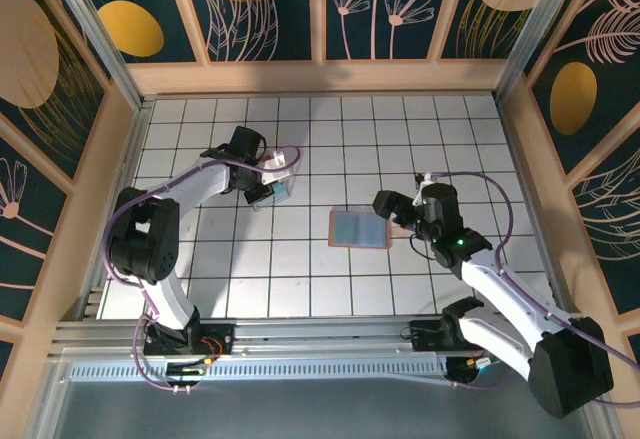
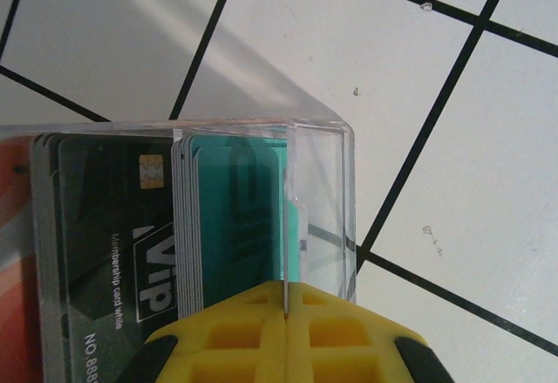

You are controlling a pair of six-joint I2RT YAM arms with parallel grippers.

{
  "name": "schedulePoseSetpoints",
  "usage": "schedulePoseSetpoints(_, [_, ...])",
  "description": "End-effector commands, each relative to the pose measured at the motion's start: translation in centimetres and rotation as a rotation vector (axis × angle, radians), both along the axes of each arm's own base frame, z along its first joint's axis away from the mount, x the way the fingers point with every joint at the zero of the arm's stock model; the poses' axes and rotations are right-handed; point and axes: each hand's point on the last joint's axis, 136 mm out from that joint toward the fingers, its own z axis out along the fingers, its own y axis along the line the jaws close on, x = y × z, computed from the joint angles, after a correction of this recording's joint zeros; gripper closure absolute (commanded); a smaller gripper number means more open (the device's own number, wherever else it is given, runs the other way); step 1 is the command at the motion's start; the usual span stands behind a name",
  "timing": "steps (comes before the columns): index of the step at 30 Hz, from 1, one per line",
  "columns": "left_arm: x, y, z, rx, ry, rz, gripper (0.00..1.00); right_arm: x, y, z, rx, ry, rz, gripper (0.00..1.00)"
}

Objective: Take the credit cards out of the card holder

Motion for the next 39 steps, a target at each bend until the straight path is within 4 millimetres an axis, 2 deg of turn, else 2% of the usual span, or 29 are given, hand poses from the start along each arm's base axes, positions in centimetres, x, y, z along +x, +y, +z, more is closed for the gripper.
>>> schedulePoseSetpoints(1, [0.2,0.1,0.3,-0.002,0.022,0.002,0.99,0.6,0.3,1.3,0.018,-0.029,-0.009,0.14])
schedulePoseSetpoints(6, [0.8,-0.1,1.1,-0.015,0.018,0.028,0.92,0.6,0.3,1.1,0.015,-0.027,-0.005,0.14])
schedulePoseSetpoints(7, [0.9,-0.1,1.3,-0.016,0.015,0.034,0.87,0.7,0.3,1.1,0.014,-0.026,-0.006,0.14])
schedulePoseSetpoints(11, [1.3,0.1,2.3,-0.020,0.003,0.061,0.78,0.6,0.3,0.9,0.011,-0.021,-0.005,0.14])
schedulePoseSetpoints(17, [1.7,0.1,3.4,-0.024,-0.013,0.086,0.77,0.5,0.3,0.7,0.003,-0.016,-0.004,0.15])
schedulePoseSetpoints(22, [2.1,0.1,5.4,-0.060,-0.060,0.126,0.75,0.3,0.4,0.0,-0.030,-0.001,-0.006,0.19])
schedulePoseSetpoints(23, [2.2,0.1,6.5,-0.080,-0.088,0.141,0.75,0.3,0.5,-0.2,-0.039,0.003,-0.005,0.19])
schedulePoseSetpoints(25, [2.1,-0.1,7.4,-0.113,-0.103,0.168,0.65,0.3,0.8,-0.5,-0.058,0.011,-0.001,0.21])
schedulePoseSetpoints(27, [1.9,-0.4,8.1,-0.156,-0.100,0.190,0.49,0.3,1.2,-0.9,-0.085,0.020,0.001,0.23])
schedulePoseSetpoints(30, [1.4,-0.9,9.0,-0.220,-0.091,0.222,0.33,0.2,2.1,-1.5,-0.124,0.039,0.021,0.26])
schedulePoseSetpoints(34, [0.8,-1.1,10.2,-0.307,-0.116,0.269,0.06,0.1,3.3,-2.4,-0.167,0.063,0.049,0.29])
schedulePoseSetpoints(35, [0.7,-1.1,10.4,-0.328,-0.129,0.286,0.01,0.2,3.7,-2.6,-0.173,0.068,0.058,0.30])
schedulePoseSetpoints(39, [0.8,-0.5,11.1,-0.386,-0.167,0.377,0.01,0.0,5.0,-3.4,-0.193,0.088,0.095,0.33])
